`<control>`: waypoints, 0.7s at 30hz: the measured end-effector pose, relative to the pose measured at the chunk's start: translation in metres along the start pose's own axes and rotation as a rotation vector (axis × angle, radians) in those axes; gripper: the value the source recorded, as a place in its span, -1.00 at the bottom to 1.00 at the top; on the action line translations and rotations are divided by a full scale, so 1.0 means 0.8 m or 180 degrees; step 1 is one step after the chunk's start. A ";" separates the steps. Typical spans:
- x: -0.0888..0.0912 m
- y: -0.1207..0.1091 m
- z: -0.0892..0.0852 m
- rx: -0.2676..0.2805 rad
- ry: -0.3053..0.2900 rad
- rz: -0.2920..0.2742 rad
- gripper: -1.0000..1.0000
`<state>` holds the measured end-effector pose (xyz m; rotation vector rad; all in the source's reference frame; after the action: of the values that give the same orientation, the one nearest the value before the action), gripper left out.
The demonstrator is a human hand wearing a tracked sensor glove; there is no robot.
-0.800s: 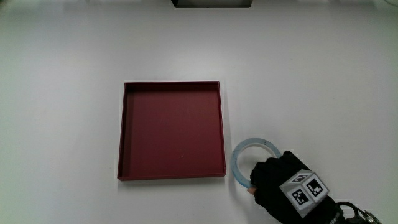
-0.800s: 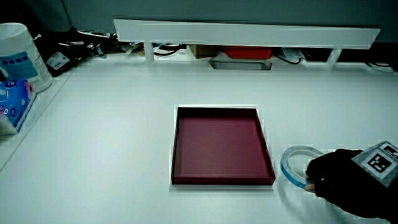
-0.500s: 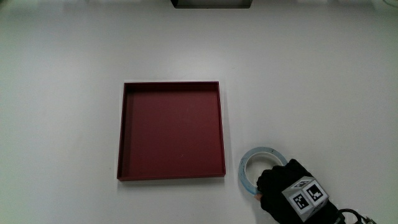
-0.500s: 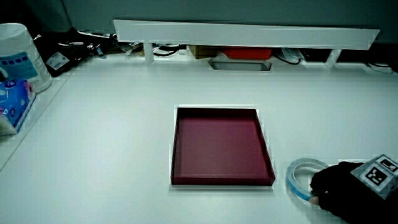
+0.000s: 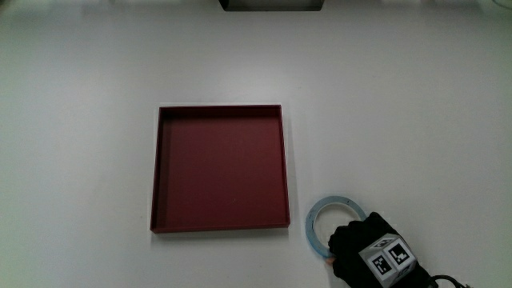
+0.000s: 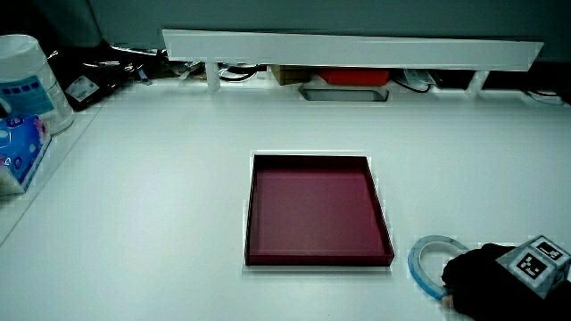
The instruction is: Place blue tape
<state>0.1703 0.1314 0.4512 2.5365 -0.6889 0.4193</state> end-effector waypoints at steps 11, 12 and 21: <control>0.009 -0.001 0.004 -0.0109 0.0135 -0.0068 -0.38; 0.010 -0.001 0.008 -0.0123 0.0169 -0.0089 -0.41; 0.046 0.003 0.068 0.0137 0.0502 -0.0281 -0.72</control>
<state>0.2082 0.0872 0.4213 2.5297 -0.5123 0.6015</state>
